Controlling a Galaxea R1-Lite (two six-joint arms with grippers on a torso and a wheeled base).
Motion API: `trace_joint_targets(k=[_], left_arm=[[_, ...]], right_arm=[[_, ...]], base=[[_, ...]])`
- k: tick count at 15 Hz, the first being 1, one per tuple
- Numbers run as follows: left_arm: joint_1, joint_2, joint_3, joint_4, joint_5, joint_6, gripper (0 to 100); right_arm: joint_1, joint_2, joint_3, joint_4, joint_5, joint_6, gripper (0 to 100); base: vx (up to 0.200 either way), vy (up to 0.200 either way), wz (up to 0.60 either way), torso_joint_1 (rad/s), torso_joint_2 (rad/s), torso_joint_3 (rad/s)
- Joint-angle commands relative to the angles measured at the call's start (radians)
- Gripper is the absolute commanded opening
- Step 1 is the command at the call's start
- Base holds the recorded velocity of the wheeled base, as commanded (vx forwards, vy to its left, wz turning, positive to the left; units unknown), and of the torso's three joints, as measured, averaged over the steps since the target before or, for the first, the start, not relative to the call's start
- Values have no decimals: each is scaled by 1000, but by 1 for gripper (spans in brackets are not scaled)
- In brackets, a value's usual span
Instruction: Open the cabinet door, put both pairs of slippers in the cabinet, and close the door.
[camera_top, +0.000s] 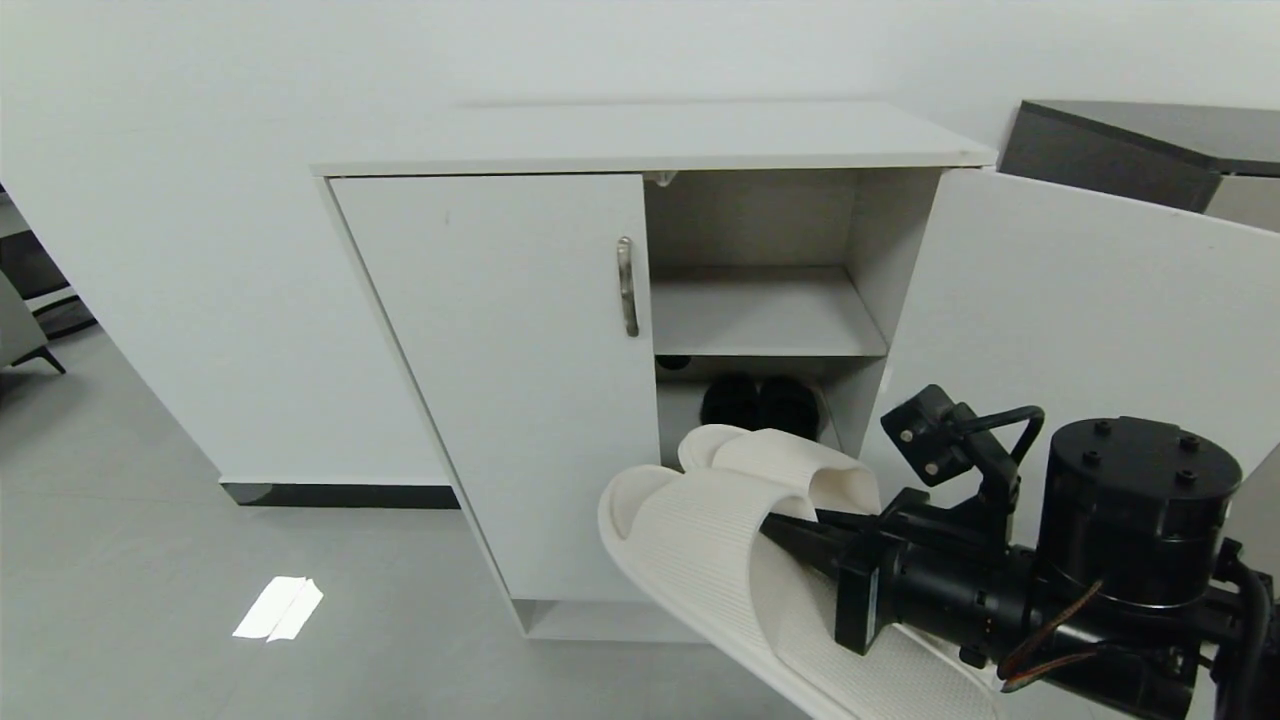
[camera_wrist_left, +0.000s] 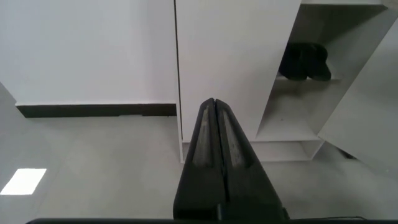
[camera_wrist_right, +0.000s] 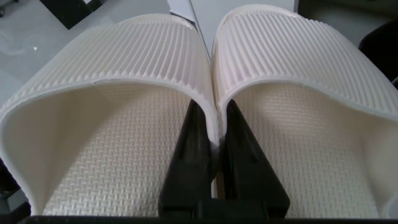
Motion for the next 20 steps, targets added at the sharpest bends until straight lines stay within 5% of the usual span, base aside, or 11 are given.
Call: trace_joint_targets(k=[1, 11, 14, 16, 17, 20], left_arm=[[0, 1, 0, 0, -1, 0, 0], [0, 1, 0, 0, -1, 0, 0], [0, 1, 0, 0, 0, -3, 0], [0, 1, 0, 0, 0, -3, 0], [0, 1, 0, 0, 0, -3, 0], [0, 1, 0, 0, 0, -2, 0]], right_arm=[[0, 1, 1, -1, 1, 1, 0], [-4, 15, 27, -20, 7, -12, 0], [-55, 12, 39, -82, -73, -185, 0], [-49, 12, -93, 77, -245, -176, 0], [-10, 14, -258, 350, -381, -96, 0], [56, 81, -646, 807, -639, 162, 0]], base=[[0, 0, 0, -149, 456, 315], [0, 0, 0, -45, 173, 129], [0, 0, 0, 0, 0, 0], [0, 0, 0, 0, 0, 0], [0, 0, 0, 0, 0, 0], [0, 0, 0, 0, 0, 0]])
